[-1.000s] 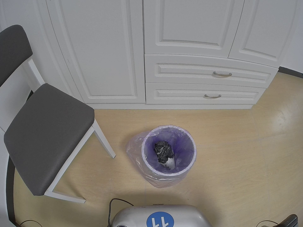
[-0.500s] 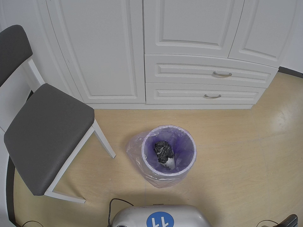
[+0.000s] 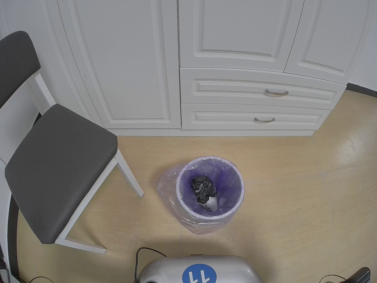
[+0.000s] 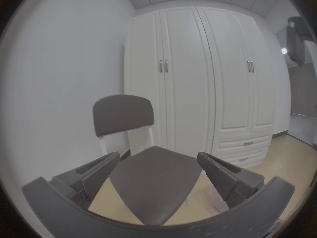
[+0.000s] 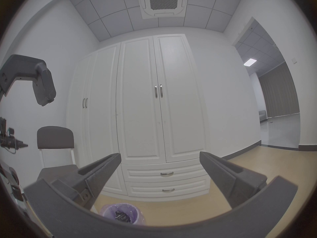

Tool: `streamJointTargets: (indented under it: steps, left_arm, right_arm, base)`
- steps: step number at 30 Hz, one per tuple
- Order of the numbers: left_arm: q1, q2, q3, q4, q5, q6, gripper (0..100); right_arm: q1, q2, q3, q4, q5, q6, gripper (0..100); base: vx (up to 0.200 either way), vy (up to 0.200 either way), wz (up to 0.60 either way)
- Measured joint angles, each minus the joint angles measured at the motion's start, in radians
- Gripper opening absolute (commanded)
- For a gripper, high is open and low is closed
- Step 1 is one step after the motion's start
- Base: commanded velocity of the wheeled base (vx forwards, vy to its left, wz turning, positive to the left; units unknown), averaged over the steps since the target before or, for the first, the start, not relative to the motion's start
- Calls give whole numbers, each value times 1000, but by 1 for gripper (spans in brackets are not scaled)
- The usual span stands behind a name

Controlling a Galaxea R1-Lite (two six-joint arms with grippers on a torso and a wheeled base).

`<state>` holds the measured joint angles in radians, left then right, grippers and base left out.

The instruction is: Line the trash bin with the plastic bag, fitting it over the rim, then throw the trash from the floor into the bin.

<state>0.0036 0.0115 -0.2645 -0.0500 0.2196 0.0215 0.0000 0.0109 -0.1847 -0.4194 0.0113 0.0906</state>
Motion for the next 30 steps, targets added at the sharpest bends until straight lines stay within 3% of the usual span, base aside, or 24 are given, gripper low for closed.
streamJointTargets:
  steps: [4, 12, 30]
  left_arm:
    - [-1, 0, 161, -86, -57, -12, 100]
    - [0, 0, 241, -8, -91, -23, 100]
    - [1, 0, 247, 1, -97, -25, 100]
  right_arm:
    - [0, 0, 44, -58, 0, 6, 100]
    - [0, 0, 136, -97, 35, 3, 100]
    - [-2, 2, 167, 184, 95, -35, 100]
  base:
    - [0, 0, 0]
    - [0, 0, 0]
    - [0, 0, 0]
